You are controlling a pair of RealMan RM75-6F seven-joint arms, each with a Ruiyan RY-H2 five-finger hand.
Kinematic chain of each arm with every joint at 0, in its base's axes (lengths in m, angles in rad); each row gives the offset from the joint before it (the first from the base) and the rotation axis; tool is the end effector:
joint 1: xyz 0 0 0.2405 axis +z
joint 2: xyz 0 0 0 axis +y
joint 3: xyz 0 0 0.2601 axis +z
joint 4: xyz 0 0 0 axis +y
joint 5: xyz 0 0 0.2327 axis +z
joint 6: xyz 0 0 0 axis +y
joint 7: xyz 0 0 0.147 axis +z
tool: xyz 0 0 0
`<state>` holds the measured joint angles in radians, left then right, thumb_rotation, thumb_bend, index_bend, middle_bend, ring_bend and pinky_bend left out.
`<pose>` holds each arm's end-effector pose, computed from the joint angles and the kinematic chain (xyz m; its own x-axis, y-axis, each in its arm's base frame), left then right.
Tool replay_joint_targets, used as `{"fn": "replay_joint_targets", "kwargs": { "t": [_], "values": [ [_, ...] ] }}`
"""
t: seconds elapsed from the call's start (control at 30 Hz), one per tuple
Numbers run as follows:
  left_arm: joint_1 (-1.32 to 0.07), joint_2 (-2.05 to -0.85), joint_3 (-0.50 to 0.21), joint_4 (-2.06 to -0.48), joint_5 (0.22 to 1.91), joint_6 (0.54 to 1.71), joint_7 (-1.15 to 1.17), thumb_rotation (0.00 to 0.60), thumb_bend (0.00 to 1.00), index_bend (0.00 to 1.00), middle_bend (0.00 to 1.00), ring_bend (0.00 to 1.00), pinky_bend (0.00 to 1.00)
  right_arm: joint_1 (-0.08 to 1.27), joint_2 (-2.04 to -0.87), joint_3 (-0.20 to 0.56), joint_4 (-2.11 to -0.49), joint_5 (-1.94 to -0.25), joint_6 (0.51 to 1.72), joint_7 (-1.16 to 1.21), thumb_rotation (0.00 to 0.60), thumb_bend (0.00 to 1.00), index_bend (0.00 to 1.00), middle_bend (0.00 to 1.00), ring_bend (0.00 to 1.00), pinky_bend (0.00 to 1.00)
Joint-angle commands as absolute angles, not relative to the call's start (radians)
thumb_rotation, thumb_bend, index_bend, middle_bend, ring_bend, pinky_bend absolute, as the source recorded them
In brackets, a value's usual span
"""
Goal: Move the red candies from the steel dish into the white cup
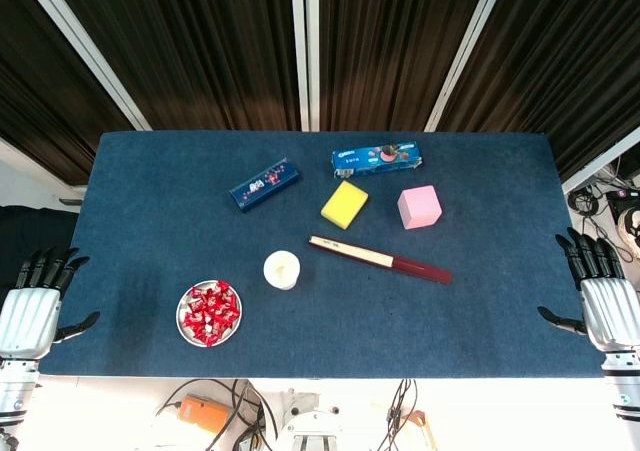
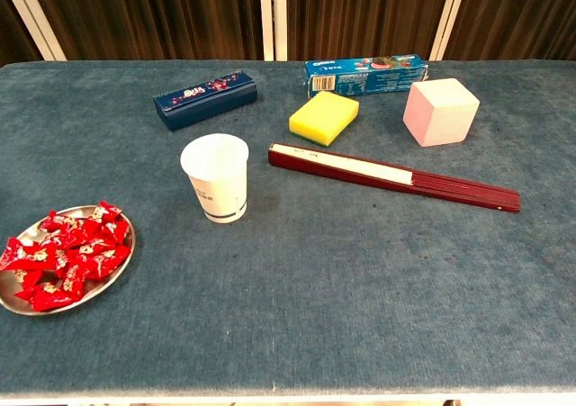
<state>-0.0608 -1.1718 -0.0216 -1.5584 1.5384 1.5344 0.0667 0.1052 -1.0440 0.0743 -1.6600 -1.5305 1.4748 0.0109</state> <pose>-0.3281 0.1722 0.1282 0.4591 -0.0110 0.8883 0.8880 -0.0224 -0.4593 -0.3099 -0.1977 0.1602 0.4106 0.0217 0.9116 -0.9095 -0.0620 0.4111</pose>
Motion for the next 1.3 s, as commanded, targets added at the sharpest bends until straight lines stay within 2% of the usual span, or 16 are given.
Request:
{"fn": "replay_joint_targets", "kwargs": {
  "t": [0.03,0.23,0.33,0.43,0.5,0.6,0.67,0.87,1.0,1.3],
  "values": [
    [-0.062,-1.172,-0.023,-1.561,1.535,1.531,0.071,0.6,0.08,0.18,0.13,0.01,0.0,0.109,-1.044,0.077,-1.662,-1.527,1.47,0.008,0.6,0.12,0.0,0.01,0.0,0.0],
    [-0.073,-1.175,-0.018,-1.58,1.566,1.531,0.075,0.6,0.08,0.18,0.14,0.03,0.0,0.11,-1.029,0.086,-1.665,-1.526,1.481,0.014,0.6,0.12,0.0,0.01,0.0,0.0],
    [-0.089,-1.184,-0.008,-1.599,1.616,1.529,0.066,0.6,0.08,0.19,0.21,0.11,0.03,0.107,-1.01,0.094,-1.675,-1.529,1.497,0.021,0.6,0.12,0.0,0.01,0.0,0.0],
    [-0.118,-1.196,0.011,-1.623,1.671,1.499,0.07,0.6,0.08,0.25,0.31,0.24,0.21,0.102,-0.988,0.102,-1.687,-1.533,1.517,0.028,0.6,0.12,0.0,0.01,0.0,0.0],
    [-0.138,-1.209,0.022,-1.635,1.699,1.47,0.087,0.6,0.08,0.27,0.45,0.42,0.45,0.1,-0.976,0.107,-1.696,-1.535,1.528,0.032,0.6,0.12,0.0,0.01,0.0,0.0],
    [-0.174,-1.24,0.038,-1.656,1.718,1.4,0.121,0.6,0.09,0.3,0.65,0.65,0.69,0.097,-0.958,0.112,-1.708,-1.54,1.541,0.039,0.6,0.12,0.0,0.01,0.0,0.0],
    [-0.19,-1.259,0.044,-1.661,1.714,1.36,0.15,0.6,0.1,0.31,0.74,0.73,0.78,0.096,-0.952,0.112,-1.712,-1.542,1.543,0.041,0.6,0.12,0.0,0.01,0.0,0.0],
    [-0.203,-1.318,0.047,-1.666,1.653,1.288,0.252,0.6,0.12,0.33,0.85,0.82,0.8,0.095,-0.947,0.106,-1.714,-1.544,1.536,0.05,0.6,0.12,0.0,0.01,0.0,0.0],
    [-0.206,-1.35,0.051,-1.655,1.619,1.262,0.256,0.6,0.18,0.36,0.9,0.86,0.82,0.1,-0.953,0.103,-1.708,-1.54,1.522,0.053,0.6,0.12,0.0,0.01,0.0,0.0],
    [-0.209,-1.405,0.05,-1.606,1.564,1.239,0.28,0.599,0.22,0.39,0.92,0.87,0.83,0.109,-0.958,0.103,-1.702,-1.531,1.502,0.055,0.6,0.12,0.0,0.01,0.0,0.0]
  ]
}}
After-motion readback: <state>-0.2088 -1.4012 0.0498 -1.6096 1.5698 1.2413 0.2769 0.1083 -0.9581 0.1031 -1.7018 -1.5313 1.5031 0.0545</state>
